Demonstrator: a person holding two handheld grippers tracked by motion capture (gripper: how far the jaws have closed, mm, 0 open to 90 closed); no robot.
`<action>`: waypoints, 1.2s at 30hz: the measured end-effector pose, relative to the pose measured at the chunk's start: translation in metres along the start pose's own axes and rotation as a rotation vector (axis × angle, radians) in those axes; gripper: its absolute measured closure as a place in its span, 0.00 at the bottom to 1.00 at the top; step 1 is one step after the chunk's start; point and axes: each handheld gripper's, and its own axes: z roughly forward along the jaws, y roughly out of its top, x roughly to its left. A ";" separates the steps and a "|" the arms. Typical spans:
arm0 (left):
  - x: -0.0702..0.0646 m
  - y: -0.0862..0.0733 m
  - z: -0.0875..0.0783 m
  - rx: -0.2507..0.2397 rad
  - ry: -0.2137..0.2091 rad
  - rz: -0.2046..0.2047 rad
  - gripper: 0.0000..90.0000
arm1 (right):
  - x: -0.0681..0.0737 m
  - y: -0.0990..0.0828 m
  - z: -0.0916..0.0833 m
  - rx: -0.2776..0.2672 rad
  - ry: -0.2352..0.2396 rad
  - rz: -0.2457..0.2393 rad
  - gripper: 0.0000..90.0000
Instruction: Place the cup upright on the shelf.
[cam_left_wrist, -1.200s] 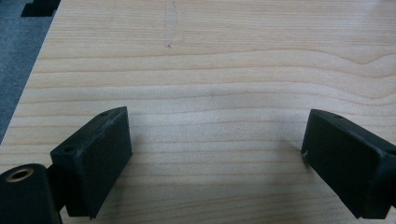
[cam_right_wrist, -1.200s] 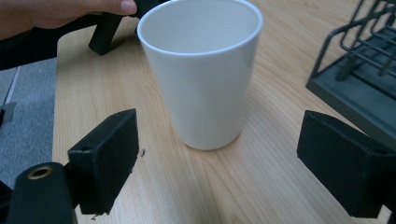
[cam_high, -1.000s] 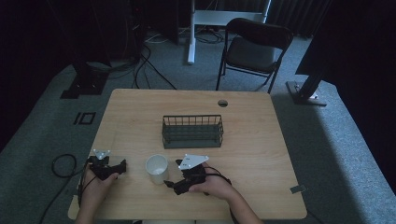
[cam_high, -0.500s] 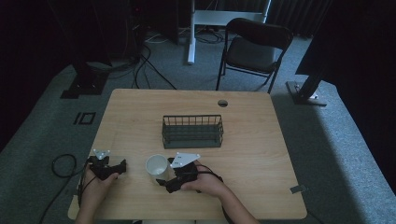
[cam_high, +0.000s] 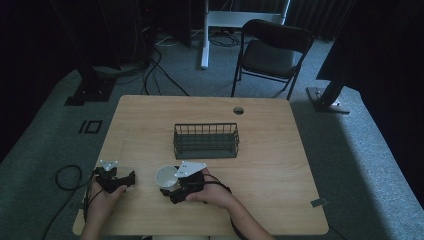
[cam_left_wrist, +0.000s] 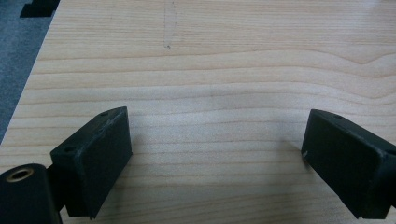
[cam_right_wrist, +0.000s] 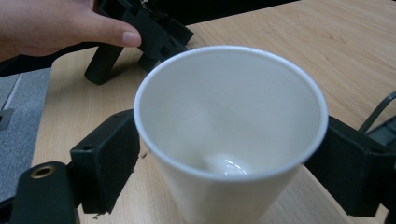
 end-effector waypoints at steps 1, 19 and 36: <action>0.000 0.000 0.000 0.000 0.000 0.000 0.10 | 0.000 0.000 0.000 0.000 0.000 0.000 0.15; 0.000 0.000 0.000 0.001 0.000 0.001 0.10 | 0.003 0.010 0.004 0.017 -0.036 -0.001 0.21; 0.000 0.000 0.000 0.000 0.000 0.002 0.10 | -0.002 0.034 -0.022 -0.025 -0.043 0.027 0.21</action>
